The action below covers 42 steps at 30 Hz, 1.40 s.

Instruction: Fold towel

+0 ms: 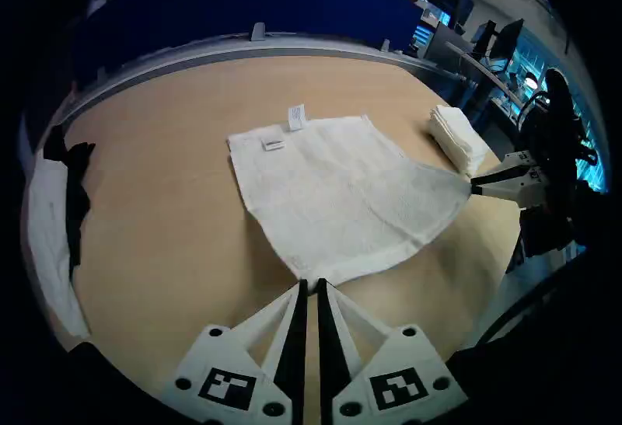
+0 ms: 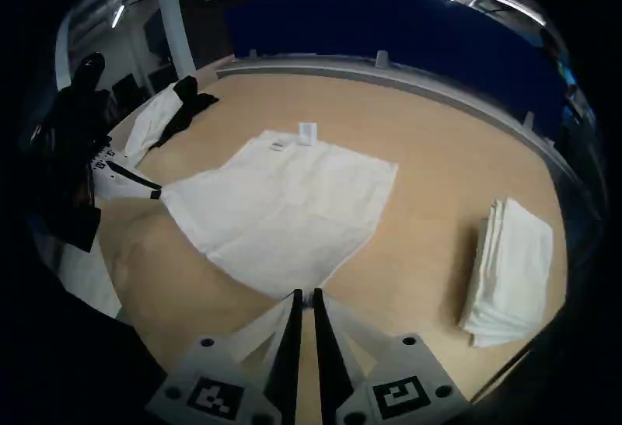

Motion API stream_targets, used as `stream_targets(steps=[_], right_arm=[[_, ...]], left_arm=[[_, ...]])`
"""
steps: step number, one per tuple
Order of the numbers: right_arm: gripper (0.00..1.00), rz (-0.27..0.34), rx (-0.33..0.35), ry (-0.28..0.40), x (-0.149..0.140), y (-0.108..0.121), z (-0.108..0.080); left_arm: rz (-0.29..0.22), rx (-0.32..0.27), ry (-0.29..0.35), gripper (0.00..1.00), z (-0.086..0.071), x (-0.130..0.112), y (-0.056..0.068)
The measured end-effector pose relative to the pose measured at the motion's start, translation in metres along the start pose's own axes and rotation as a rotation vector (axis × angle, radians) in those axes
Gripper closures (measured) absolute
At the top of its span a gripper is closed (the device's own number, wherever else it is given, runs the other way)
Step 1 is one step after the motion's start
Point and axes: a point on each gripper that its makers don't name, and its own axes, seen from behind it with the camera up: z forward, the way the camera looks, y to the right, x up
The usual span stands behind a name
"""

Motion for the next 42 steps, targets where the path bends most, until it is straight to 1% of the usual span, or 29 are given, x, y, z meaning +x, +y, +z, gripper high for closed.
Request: stream_targets(steps=[3, 6, 9, 12, 15, 17, 20, 24, 27, 32, 36, 42], right_arm=[[0.89, 0.013, 0.004, 0.007, 0.003, -0.004, -0.01], [0.89, 0.023, 0.004, 0.01, 0.005, -0.006, -0.017], [0.9, 0.028, 0.003, 0.009, 0.006, -0.005, -0.018], [0.9, 0.024, -0.002, 0.01, 0.012, -0.001, -0.016], [0.9, 0.018, -0.007, 0.019, 0.024, 0.005, -0.013], [0.9, 0.014, -0.009, 0.031, 0.035, 0.011, -0.01], [0.9, 0.004, -0.017, 0.046, 0.054, 0.021, -0.003], [0.9, -0.021, -0.037, 0.06, 0.077, 0.041, 0.012], [0.9, -0.034, -0.055, 0.062, 0.091, 0.058, 0.028], [0.9, -0.02, -0.068, 0.056, 0.107, 0.079, 0.058], [0.9, 0.001, -0.075, 0.045, 0.111, 0.091, 0.077], [0.9, 0.03, -0.081, 0.013, 0.102, 0.1, 0.096]], left_arm=[[-0.014, -0.006, 0.004, 0.91, -0.009, 0.001, 0.004], [-0.019, -0.01, 0.005, 0.91, -0.014, 0.002, 0.006], [-0.024, -0.01, 0.002, 0.91, -0.015, 0.003, 0.005], [-0.04, -0.015, 0.001, 0.91, -0.016, 0.009, 0.005], [-0.067, -0.025, 0.01, 0.91, -0.017, 0.023, 0.005], [-0.086, -0.029, 0.023, 0.91, -0.016, 0.036, 0.002], [-0.107, -0.023, 0.042, 0.91, -0.011, 0.056, -0.007], [-0.126, -0.003, 0.057, 0.91, 0.0, 0.079, -0.024], [-0.138, 0.005, 0.061, 0.91, 0.013, 0.094, -0.035], [-0.166, 0.013, 0.058, 0.91, 0.039, 0.114, -0.053], [-0.18, 0.019, 0.047, 0.91, 0.058, 0.123, -0.065], [-0.184, 0.017, 0.021, 0.91, 0.083, 0.122, -0.077]])
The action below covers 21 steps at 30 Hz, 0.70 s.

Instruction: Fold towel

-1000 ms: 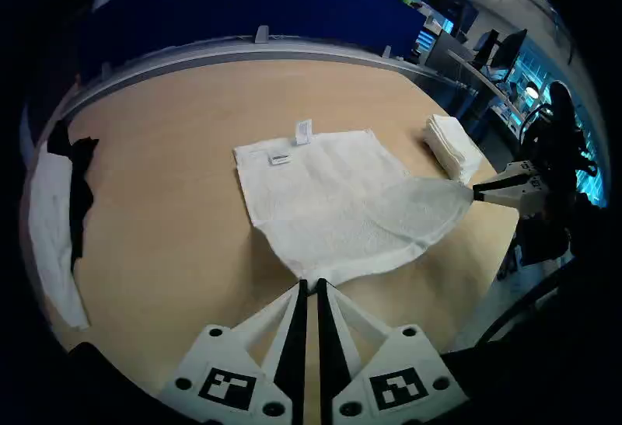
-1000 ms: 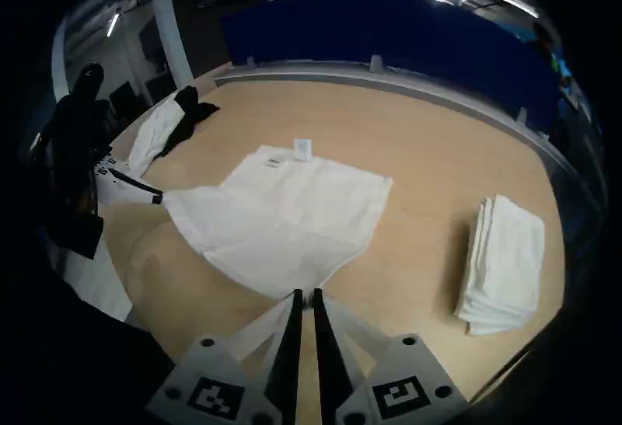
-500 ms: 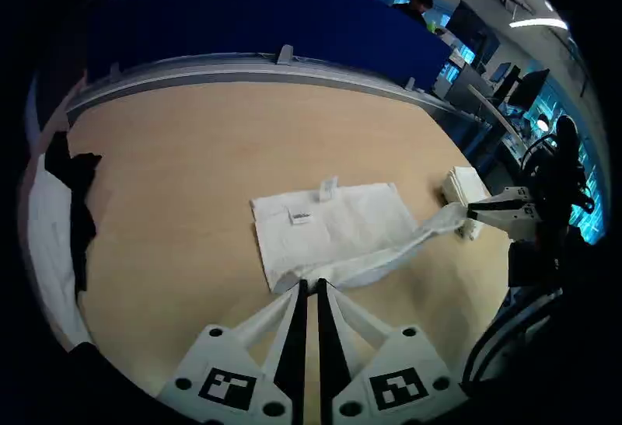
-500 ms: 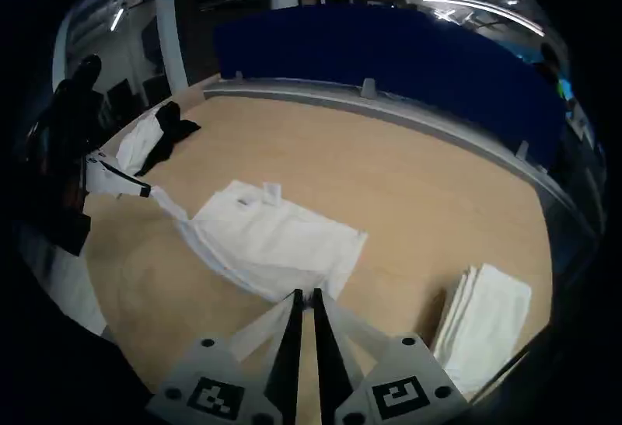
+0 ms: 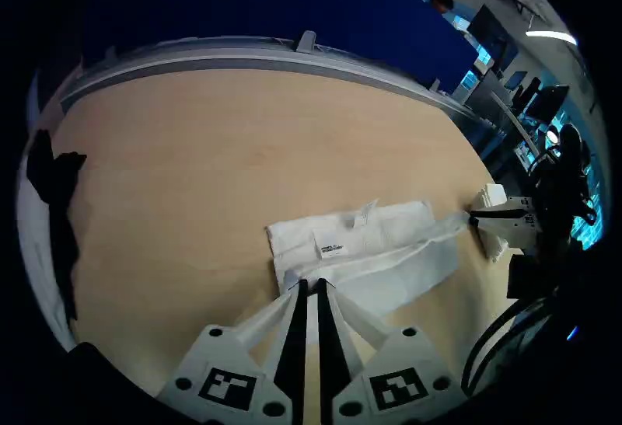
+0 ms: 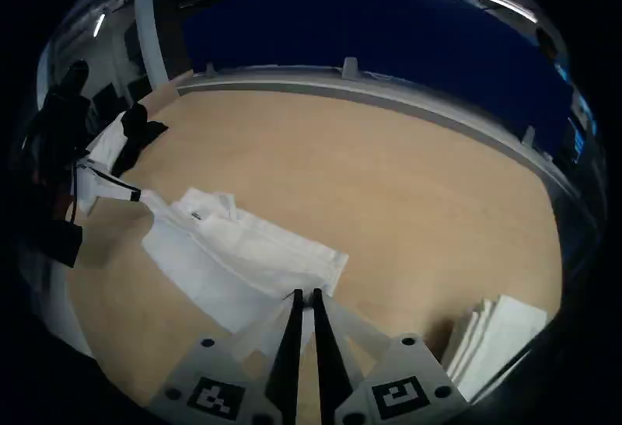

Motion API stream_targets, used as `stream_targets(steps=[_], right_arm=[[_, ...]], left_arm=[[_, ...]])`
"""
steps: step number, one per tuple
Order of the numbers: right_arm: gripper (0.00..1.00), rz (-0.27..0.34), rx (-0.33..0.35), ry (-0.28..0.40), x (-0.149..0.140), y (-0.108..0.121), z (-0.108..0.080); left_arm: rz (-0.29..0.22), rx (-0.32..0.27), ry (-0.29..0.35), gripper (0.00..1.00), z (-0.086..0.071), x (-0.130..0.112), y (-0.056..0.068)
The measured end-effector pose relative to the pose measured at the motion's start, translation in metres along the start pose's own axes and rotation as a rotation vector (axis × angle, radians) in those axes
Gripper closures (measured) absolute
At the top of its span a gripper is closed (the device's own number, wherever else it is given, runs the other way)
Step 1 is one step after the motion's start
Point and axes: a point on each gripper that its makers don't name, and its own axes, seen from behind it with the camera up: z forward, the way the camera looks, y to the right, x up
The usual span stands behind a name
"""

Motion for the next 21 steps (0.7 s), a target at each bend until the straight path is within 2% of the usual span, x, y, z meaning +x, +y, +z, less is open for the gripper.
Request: stream_targets(steps=[11, 15, 19, 21], right_arm=[[0.88, -0.004, -0.036, -0.016, -0.01, 0.004, 0.017], [0.82, 0.001, -0.053, -0.012, -0.01, 0.006, 0.02], [0.76, -0.002, -0.083, 0.0, -0.007, 0.012, 0.02], [0.74, -0.006, -0.1, 0.004, -0.006, 0.015, 0.02]], left_arm=[[0.013, 0.03, -0.017, 0.9, 0.025, -0.005, -0.014], [0.009, 0.061, -0.012, 0.86, 0.03, -0.005, -0.023], [0.015, 0.086, -0.001, 0.76, 0.031, -0.003, -0.03], [0.02, 0.093, 0.005, 0.75, 0.03, -0.002, -0.033]])
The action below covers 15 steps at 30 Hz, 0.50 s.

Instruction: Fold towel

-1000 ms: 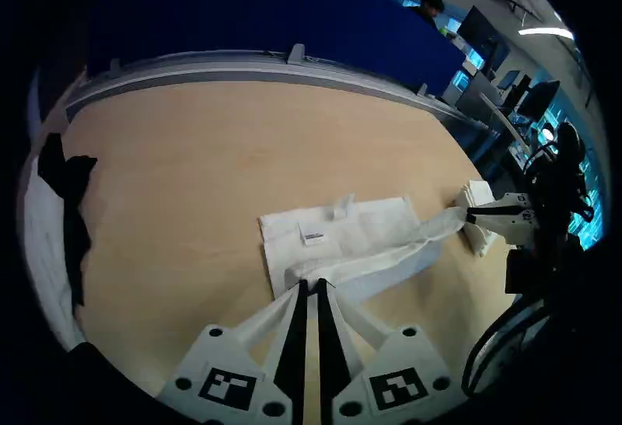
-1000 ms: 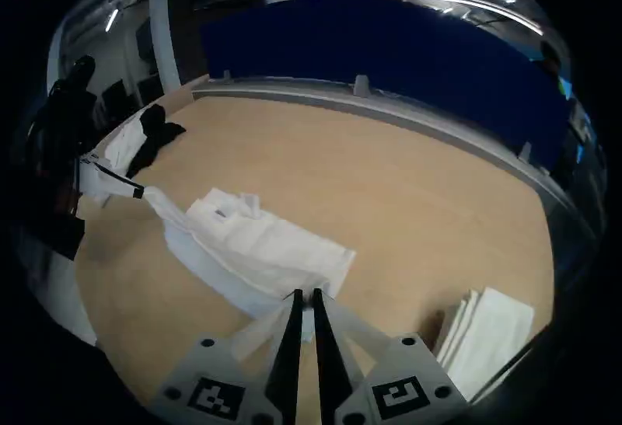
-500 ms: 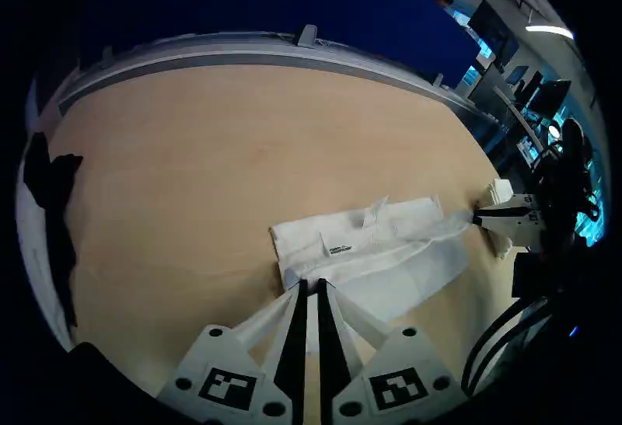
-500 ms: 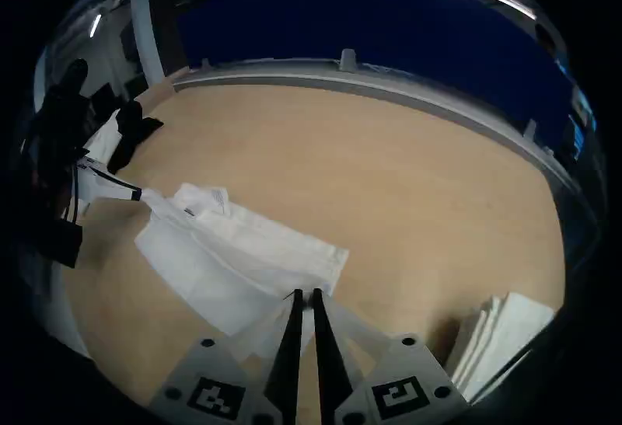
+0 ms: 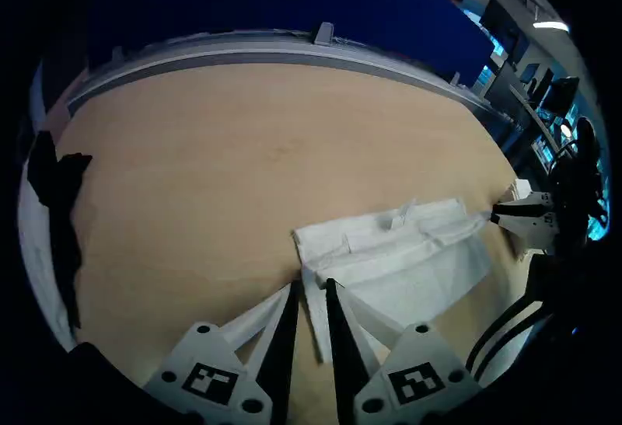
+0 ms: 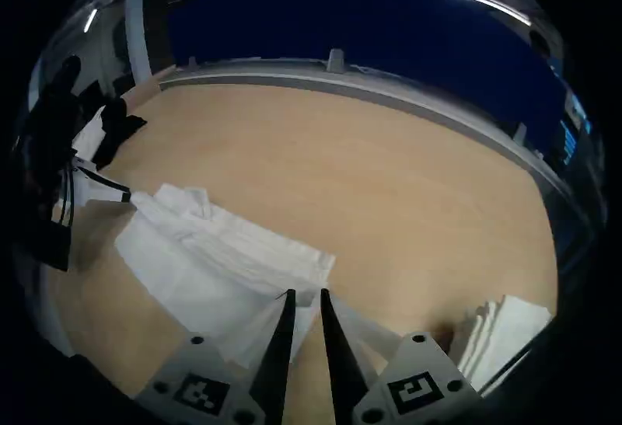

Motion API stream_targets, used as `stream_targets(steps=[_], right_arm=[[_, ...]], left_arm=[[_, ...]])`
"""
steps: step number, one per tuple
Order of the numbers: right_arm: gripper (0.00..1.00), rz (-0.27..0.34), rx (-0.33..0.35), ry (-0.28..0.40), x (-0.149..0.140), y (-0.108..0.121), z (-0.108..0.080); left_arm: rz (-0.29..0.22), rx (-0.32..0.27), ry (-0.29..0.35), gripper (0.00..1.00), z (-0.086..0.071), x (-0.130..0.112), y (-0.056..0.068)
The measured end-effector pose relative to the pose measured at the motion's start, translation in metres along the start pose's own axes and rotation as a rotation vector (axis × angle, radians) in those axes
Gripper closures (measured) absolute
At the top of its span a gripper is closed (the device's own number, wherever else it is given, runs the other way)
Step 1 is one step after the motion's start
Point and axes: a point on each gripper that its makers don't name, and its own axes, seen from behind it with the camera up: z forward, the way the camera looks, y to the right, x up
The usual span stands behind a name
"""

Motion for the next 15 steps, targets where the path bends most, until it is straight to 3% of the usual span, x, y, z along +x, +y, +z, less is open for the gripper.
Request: stream_targets(steps=[4, 9, 10, 15], right_arm=[[0.52, 0.003, -0.017, 0.009, 0.001, 0.004, -0.001], [0.22, 0.021, -0.043, 0.032, 0.004, 0.009, -0.004], [0.18, 0.023, -0.048, 0.036, 0.004, 0.01, -0.005], [0.11, 0.015, -0.056, 0.028, -0.003, 0.011, -0.009]], left_arm=[[0.011, 0.009, 0.005, 0.7, -0.004, -0.001, -0.004], [0.02, 0.034, 0.006, 0.48, -0.007, -0.004, -0.012], [0.023, 0.036, 0.006, 0.41, -0.008, -0.005, -0.012], [0.044, 0.038, -0.001, 0.3, -0.009, -0.01, -0.01]])
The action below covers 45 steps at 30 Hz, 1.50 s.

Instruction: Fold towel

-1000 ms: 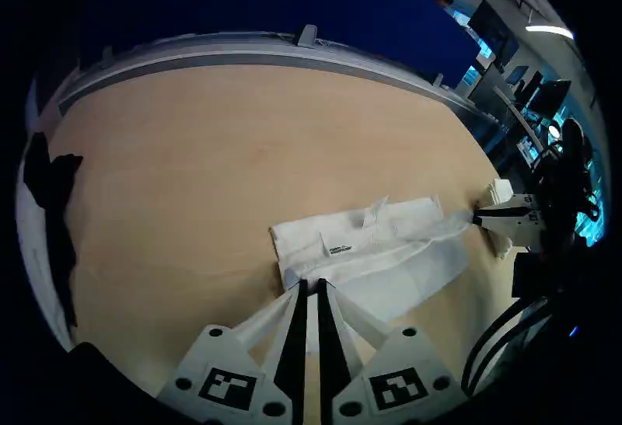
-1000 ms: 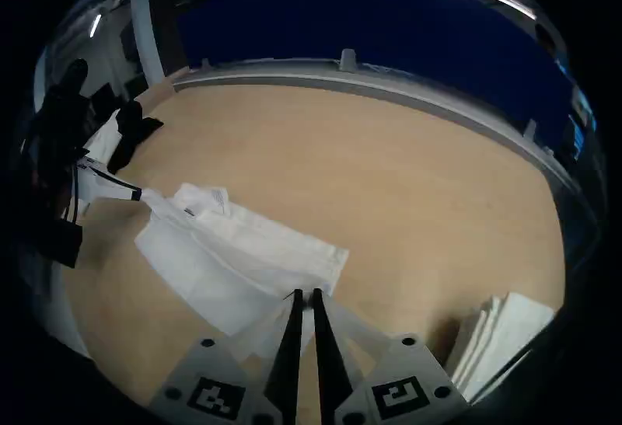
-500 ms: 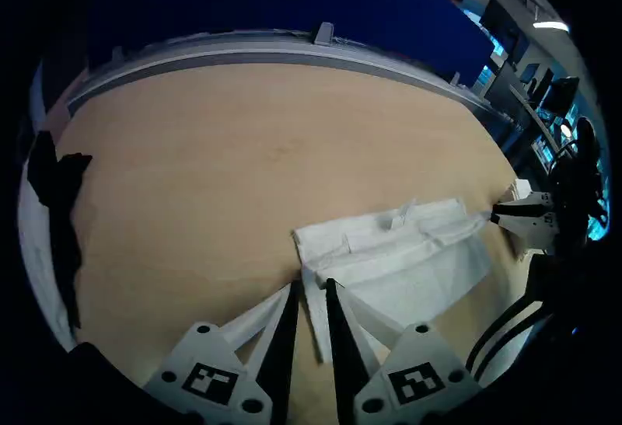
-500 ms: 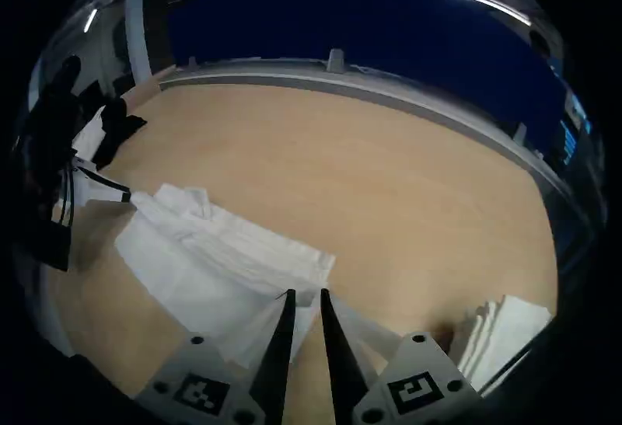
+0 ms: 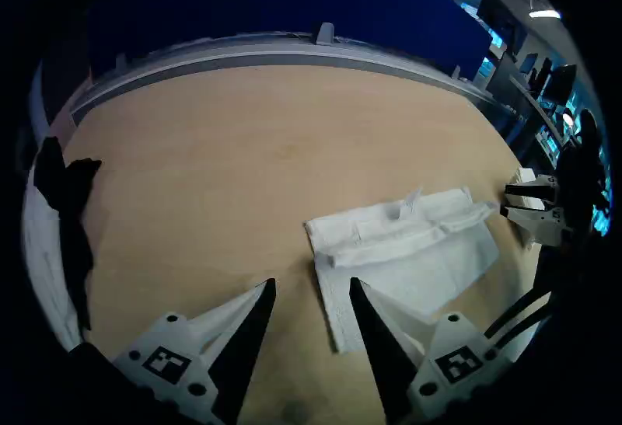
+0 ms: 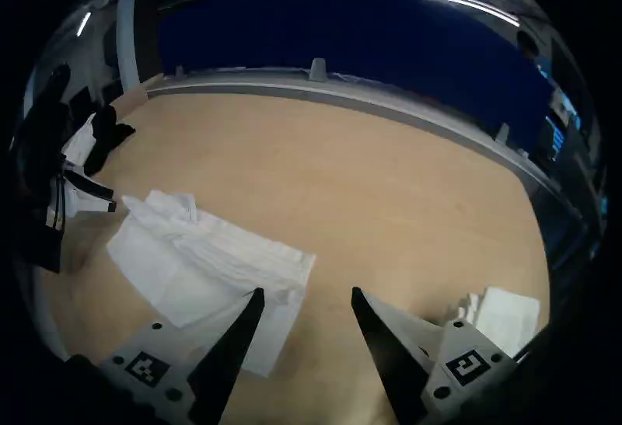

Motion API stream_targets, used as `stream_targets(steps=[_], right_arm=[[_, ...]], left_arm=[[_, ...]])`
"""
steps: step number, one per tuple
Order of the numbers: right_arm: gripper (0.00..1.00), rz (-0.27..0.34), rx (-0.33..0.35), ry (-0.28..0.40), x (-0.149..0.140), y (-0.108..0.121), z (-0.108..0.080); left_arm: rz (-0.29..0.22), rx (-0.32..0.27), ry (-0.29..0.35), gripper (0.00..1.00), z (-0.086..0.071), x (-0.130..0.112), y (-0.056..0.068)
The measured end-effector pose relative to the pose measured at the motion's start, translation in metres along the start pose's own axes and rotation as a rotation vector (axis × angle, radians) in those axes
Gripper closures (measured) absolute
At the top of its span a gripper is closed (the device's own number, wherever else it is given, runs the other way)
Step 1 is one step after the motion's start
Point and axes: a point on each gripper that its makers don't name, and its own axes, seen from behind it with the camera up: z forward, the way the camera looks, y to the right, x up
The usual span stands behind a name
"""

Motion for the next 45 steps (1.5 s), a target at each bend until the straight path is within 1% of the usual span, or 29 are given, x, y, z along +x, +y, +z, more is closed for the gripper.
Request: stream_targets(steps=[3, 7, 12, 21, 30, 37, 45], right_arm=[[0.09, -0.016, -0.004, -0.01, -0.005, -0.001, 0.001], [0.08, -0.025, -0.01, -0.01, -0.007, -0.002, 0.0], [0.05, -0.023, -0.005, -0.001, -0.004, -0.004, -0.003], [0.05, -0.002, -0.011, 0.019, 0.002, 0.0, -0.008], [0.05, 0.004, -0.006, 0.032, 0.003, -0.003, -0.013], [0.05, 0.001, -0.004, 0.033, 0.001, -0.005, -0.018], [0.05, 0.001, -0.002, 0.038, 0.003, -0.006, -0.022]], left_arm=[[0.021, 0.015, -0.001, 0.25, 0.004, 0.0, -0.001], [0.043, 0.043, -0.009, 0.25, 0.011, 0.0, -0.006], [0.055, 0.056, -0.011, 0.25, 0.018, 0.003, -0.008], [0.021, 0.053, 0.02, 0.25, 0.015, 0.016, -0.008], [0.024, 0.062, 0.023, 0.25, 0.016, 0.021, -0.011], [0.025, 0.05, 0.031, 0.25, 0.013, 0.025, -0.006], [0.023, 0.034, 0.032, 0.25, 0.004, 0.017, -0.001]])
